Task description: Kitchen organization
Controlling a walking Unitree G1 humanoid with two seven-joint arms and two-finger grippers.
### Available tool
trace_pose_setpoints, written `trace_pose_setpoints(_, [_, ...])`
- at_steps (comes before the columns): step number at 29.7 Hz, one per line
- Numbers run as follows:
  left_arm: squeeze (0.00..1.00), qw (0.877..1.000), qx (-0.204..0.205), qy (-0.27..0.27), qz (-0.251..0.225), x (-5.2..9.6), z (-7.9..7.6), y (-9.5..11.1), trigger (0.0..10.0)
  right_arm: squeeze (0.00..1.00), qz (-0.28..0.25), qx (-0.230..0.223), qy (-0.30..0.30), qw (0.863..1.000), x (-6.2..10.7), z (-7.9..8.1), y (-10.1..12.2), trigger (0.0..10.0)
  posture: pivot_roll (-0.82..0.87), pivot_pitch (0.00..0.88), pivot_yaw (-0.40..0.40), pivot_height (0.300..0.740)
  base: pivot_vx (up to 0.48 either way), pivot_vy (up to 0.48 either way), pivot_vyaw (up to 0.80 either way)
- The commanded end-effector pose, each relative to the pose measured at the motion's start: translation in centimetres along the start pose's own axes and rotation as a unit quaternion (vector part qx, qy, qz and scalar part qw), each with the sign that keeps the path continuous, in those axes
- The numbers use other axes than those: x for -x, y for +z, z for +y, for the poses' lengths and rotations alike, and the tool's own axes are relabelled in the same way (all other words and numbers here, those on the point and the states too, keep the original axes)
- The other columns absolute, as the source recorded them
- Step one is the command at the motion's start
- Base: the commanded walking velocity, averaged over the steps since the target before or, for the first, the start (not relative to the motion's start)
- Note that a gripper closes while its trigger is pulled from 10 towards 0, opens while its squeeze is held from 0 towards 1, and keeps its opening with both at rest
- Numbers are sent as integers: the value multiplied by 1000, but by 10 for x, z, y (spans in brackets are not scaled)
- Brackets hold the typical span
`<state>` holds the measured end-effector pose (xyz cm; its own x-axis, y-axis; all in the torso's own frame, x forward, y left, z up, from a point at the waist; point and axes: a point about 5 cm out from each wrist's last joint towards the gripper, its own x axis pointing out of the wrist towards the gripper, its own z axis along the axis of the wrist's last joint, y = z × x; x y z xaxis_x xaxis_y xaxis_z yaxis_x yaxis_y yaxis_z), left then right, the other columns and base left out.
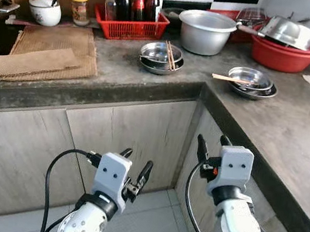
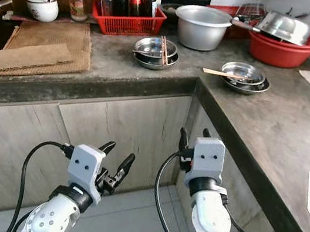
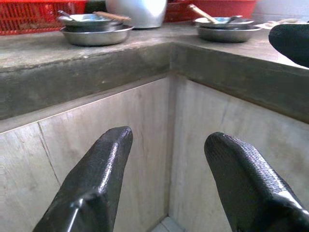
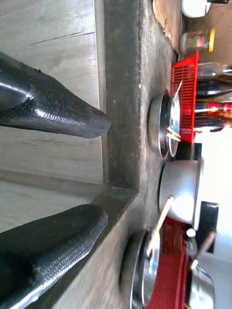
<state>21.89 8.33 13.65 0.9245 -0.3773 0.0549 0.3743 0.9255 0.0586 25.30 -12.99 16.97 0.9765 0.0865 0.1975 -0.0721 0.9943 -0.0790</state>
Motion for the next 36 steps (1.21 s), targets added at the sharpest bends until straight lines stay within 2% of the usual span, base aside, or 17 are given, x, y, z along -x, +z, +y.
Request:
trace_pose_setpoints(1, [0,1000,-4,0,1,-1,0,-2,10000,0,-7,0,0,1000,-2,1,5,10000,198,86,-1,740,480,0,0])
trace_pose_setpoints(27, [0,1000,-3,-3,2,-1,0,-3,10000,0,-17,2,-1,1000,-3,2,9,10000,197,82,3,740,480,0,0])
trace_pose_setpoints(32, [0,1000,9,-15,6,-2,-3,-4,10000,0,-32,20,-11,999,-10,-4,17,10000,197,81,2,740,0,0,0])
trace_pose_setpoints(33, [0,999,13,-30,3,-2,-8,-4,10000,16,-42,38,-13,998,-13,-8,21,10000,197,81,1,740,0,0,0])
trace_pose_setpoints(34, [0,999,10,-39,0,-1,-11,-3,10000,824,-47,50,-13,998,-15,-10,22,10000,196,78,0,740,0,0,0])
trace_pose_setpoints(35, [0,999,7,-44,-1,-1,-13,-3,10000,824,-50,57,-13,997,-15,-11,23,10000,195,78,0,740,0,0,0])
trace_pose_setpoints(36, [0,999,6,-51,-2,-1,-15,-4,10000,1000,-54,65,-14,996,-15,-12,24,10000,196,76,-2,740,0,0,0])
